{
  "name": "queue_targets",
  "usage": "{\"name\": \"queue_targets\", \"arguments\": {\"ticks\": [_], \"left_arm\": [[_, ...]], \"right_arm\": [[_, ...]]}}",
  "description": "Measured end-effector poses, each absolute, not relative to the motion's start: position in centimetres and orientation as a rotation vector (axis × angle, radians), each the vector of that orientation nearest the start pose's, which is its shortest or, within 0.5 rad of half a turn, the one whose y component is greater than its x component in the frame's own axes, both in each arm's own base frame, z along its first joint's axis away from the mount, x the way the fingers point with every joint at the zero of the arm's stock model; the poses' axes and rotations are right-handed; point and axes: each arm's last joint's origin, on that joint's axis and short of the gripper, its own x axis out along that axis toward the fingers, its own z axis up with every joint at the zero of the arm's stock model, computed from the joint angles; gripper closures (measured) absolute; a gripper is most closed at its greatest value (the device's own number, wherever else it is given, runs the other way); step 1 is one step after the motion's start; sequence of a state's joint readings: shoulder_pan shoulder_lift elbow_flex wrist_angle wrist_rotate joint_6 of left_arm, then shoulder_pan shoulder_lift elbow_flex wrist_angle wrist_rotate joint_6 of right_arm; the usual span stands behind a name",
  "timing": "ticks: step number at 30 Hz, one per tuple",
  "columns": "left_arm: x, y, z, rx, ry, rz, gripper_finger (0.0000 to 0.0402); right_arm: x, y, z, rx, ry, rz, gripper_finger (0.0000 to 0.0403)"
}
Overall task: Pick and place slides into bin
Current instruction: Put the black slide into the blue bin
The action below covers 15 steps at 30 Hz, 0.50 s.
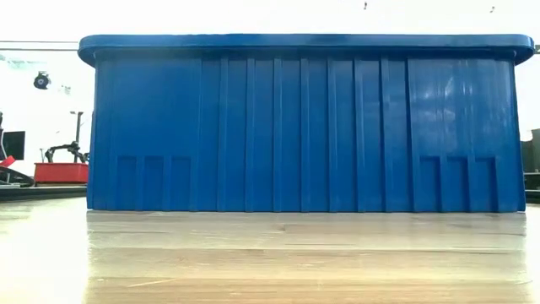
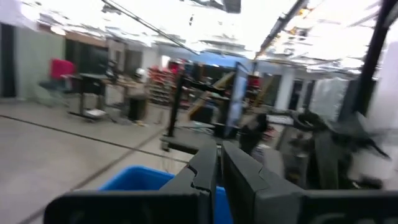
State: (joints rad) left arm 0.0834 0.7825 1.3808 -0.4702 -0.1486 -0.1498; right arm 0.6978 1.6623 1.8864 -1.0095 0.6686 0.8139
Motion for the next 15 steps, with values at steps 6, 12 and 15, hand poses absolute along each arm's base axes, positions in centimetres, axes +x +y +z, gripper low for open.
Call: {"name": "queue_targets", "arguments": {"ticks": [6, 12, 15], "left_arm": [[10.3, 0.9, 48.8, -0.234, -0.124, 0.089, 0.0393], [10.1, 0.3, 48.9, -0.354, -0.096, -0.133, 0.0393], [10.0, 0.2, 48.9, -0.367, -0.087, -0.174, 0.0393]], "right_arm": [[29.0, 16.5, 45.8, -0.178, 0.513, -0.005, 0.0330], [30.5, 13.7, 47.2, -0.623, 0.493, 0.041, 0.0330], [31.5, 12.4, 46.8, -0.765, 0.530, 0.035, 0.0330]]}}
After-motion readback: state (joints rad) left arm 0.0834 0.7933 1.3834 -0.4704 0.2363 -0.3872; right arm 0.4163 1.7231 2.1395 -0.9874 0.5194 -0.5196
